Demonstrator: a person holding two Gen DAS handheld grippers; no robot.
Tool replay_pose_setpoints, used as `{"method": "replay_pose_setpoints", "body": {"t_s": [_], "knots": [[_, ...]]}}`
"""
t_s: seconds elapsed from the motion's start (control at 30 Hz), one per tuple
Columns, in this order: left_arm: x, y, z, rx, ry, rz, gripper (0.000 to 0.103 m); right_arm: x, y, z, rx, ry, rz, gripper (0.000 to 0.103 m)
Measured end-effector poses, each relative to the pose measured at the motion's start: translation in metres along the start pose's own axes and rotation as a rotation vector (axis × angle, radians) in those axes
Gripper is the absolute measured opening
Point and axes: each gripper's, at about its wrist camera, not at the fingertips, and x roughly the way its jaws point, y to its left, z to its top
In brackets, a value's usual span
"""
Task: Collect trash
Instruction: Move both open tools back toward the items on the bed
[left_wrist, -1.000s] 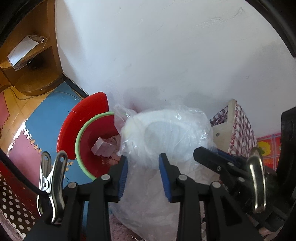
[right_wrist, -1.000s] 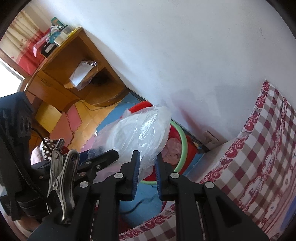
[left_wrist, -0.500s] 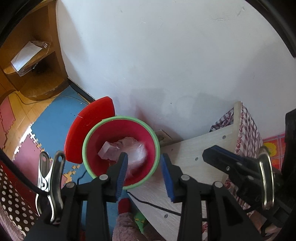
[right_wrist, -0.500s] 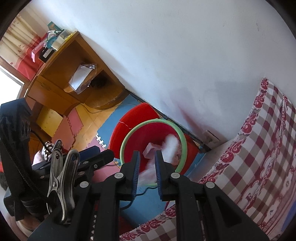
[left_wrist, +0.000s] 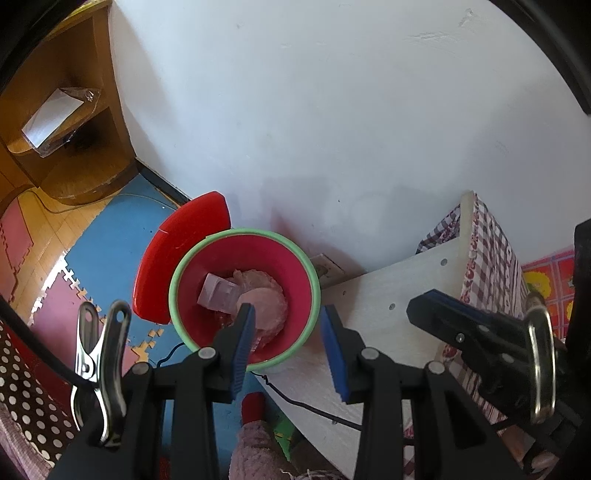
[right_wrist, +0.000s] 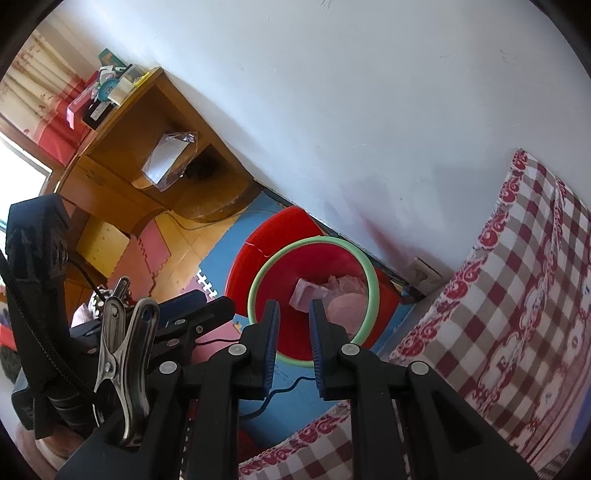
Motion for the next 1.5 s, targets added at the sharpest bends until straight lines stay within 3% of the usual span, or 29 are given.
{"method": "replay_pose_setpoints", "body": {"t_s": [0.77, 1.5], "knots": [[-0.089, 0.019, -0.05, -0.07, -0.113, 0.05, 0.038, -0.066, 0.061, -0.056, -0.075, -0.071, 0.087, 0.017], [-0.151, -0.033, -0.118, -0.027, -0.132, 0.072, 0.038, -0.156, 0.061, -0.135, -0.083, -0.125, 0.19, 0.017]]}}
